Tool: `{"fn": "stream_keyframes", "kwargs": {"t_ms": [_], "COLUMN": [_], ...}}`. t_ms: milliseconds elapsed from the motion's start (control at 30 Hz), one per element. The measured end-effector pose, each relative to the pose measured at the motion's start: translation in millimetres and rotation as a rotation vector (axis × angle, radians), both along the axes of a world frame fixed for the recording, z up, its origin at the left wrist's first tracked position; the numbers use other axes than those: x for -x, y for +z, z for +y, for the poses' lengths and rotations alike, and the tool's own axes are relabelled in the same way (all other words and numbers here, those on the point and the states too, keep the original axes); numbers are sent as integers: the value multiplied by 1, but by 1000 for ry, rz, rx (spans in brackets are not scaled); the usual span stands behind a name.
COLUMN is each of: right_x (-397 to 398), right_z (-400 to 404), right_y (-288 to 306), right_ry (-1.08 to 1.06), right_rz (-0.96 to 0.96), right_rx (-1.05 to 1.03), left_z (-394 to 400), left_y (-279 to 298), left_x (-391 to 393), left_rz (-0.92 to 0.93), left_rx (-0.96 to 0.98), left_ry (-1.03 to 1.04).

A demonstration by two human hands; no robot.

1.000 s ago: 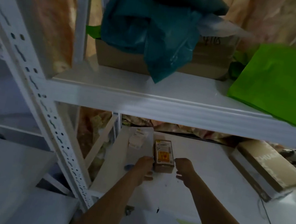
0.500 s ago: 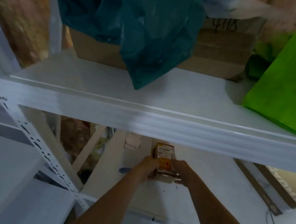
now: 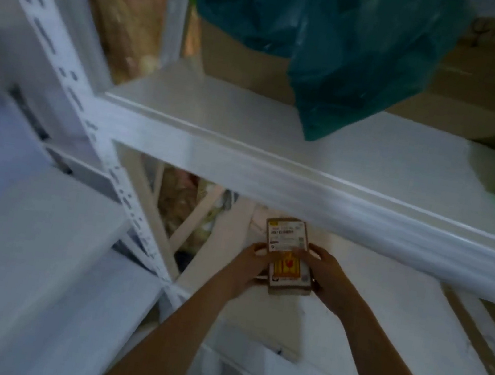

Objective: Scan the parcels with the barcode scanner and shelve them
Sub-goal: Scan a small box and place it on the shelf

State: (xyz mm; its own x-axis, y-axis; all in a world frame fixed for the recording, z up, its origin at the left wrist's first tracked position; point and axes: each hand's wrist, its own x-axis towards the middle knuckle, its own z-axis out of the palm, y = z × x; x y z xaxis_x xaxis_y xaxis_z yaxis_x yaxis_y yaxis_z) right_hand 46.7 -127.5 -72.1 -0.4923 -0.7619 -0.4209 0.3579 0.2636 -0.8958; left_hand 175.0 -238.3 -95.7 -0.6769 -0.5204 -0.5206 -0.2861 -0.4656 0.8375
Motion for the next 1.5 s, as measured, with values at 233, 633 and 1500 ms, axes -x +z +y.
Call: {"fn": "stream_keyframes", "kwargs": {"t_ms": [233,633,1500], "right_x": [-93,-399,-972], "right_z": [-36,-68,-37], "right_y": [-6,7,-42], "right_ry": [399,947,1500], "right_rz": [-9,67,20], "right_rx": [-39,39,-65], "left_z": [-11,60,219], "left_y": [-3,25,-13], "left_x": [-129,-455,-972], "left_rz": [24,45,-264], "left_rx": [28,133,106], "left_ry": [185,774,1633]}}
